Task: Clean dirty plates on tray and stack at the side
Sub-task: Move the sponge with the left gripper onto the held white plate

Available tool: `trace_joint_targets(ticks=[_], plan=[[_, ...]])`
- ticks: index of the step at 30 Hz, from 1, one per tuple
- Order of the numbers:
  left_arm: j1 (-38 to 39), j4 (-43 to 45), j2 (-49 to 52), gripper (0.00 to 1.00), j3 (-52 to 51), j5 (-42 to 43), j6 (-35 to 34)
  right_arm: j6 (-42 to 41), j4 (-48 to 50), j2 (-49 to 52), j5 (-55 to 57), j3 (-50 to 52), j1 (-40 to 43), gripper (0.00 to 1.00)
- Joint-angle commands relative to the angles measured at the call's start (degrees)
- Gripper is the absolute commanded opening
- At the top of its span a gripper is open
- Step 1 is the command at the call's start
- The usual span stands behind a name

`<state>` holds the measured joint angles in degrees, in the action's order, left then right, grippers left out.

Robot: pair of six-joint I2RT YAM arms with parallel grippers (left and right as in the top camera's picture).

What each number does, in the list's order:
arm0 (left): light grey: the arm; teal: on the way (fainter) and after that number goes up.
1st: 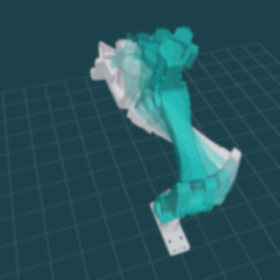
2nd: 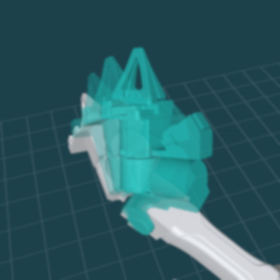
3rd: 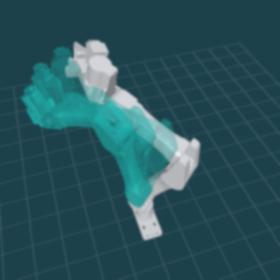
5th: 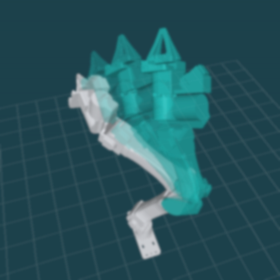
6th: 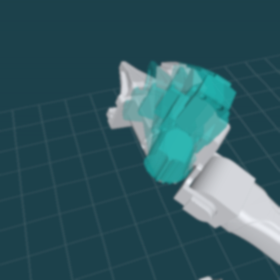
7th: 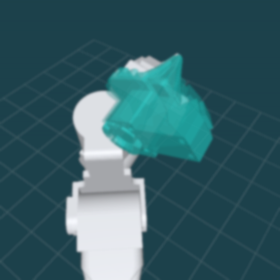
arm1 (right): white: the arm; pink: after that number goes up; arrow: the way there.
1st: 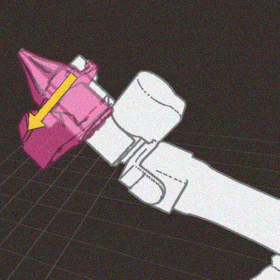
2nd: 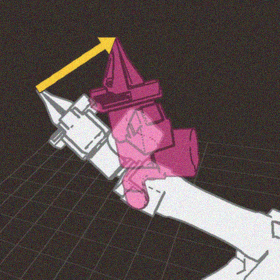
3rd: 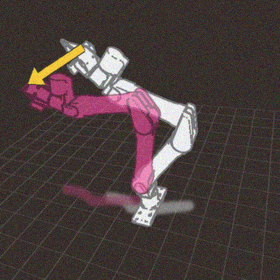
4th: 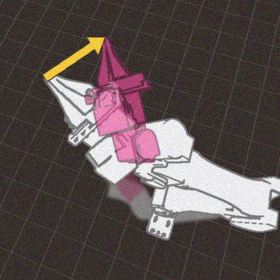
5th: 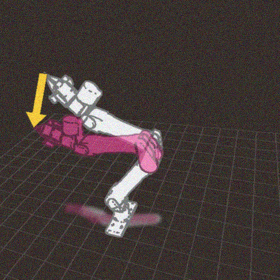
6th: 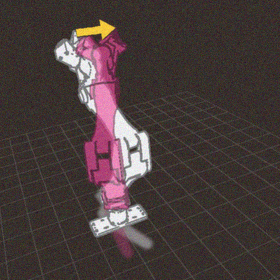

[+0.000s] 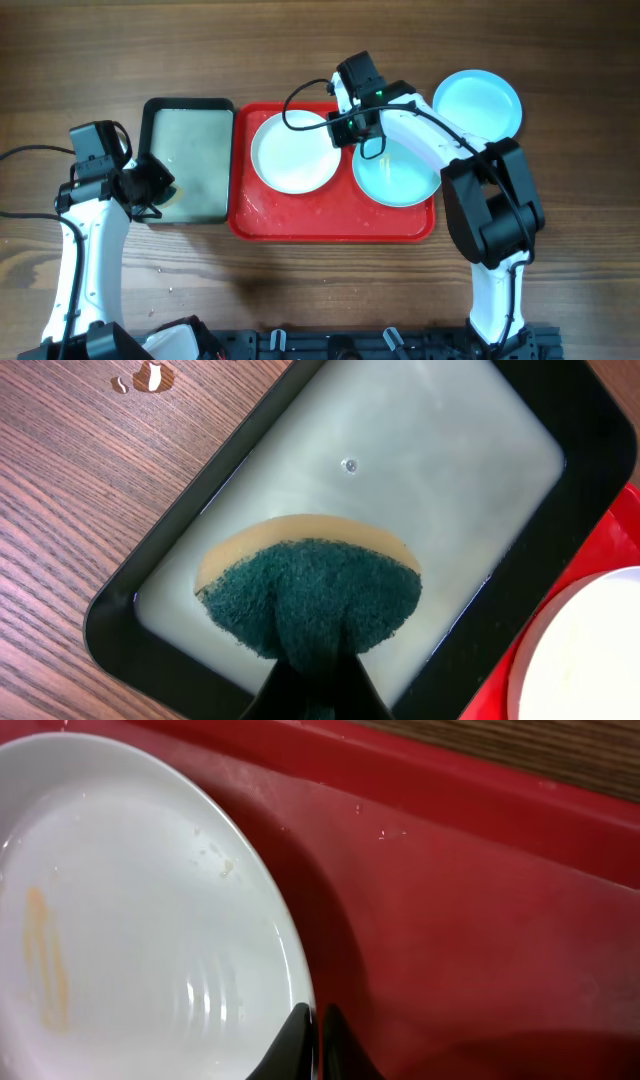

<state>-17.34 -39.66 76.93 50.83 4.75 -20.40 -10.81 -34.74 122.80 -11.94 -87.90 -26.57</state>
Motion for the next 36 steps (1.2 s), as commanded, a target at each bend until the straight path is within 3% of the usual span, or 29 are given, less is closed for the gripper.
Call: trace_joint_targets(ticks=[1, 14, 18, 23, 27, 29, 36], plan=[[0.26, 0.2, 0.07, 0.04, -0.37, -0.13, 0.72, 0.15, -0.96, 0.83, 1.84, -0.61, -0.22, 0.07], [0.26, 0.2, 0.07, 0.04, -0.37, -0.13, 0.72, -7.17, -10.25, -5.07, 5.51, -0.59, -0.26, 0.05], [0.26, 0.22, 0.07, 0.04, -0.37, -0.13, 0.74, -7.19, -10.49, -5.07, 5.53, -0.59, -0.26, 0.21], [0.5, 0.28, 0.07, 0.04, -0.37, 0.31, 3.61, -1.79, -7.06, -5.07, 5.57, -0.59, -0.26, 0.33], [2.99, 1.57, 0.07, 0.04, -0.37, 0.33, 4.02, 0.72, -6.43, -5.07, 5.53, -0.59, -0.26, 0.26], [5.95, 2.67, 0.07, 0.04, -0.37, 1.18, 6.82, 0.07, -8.57, -5.05, 5.53, -0.59, -0.28, 0.25], [17.38, 7.41, 0.07, 0.04, -0.37, 1.14, 6.78, -1.62, -11.43, -5.01, 5.51, -0.44, -0.26, 0.21]])
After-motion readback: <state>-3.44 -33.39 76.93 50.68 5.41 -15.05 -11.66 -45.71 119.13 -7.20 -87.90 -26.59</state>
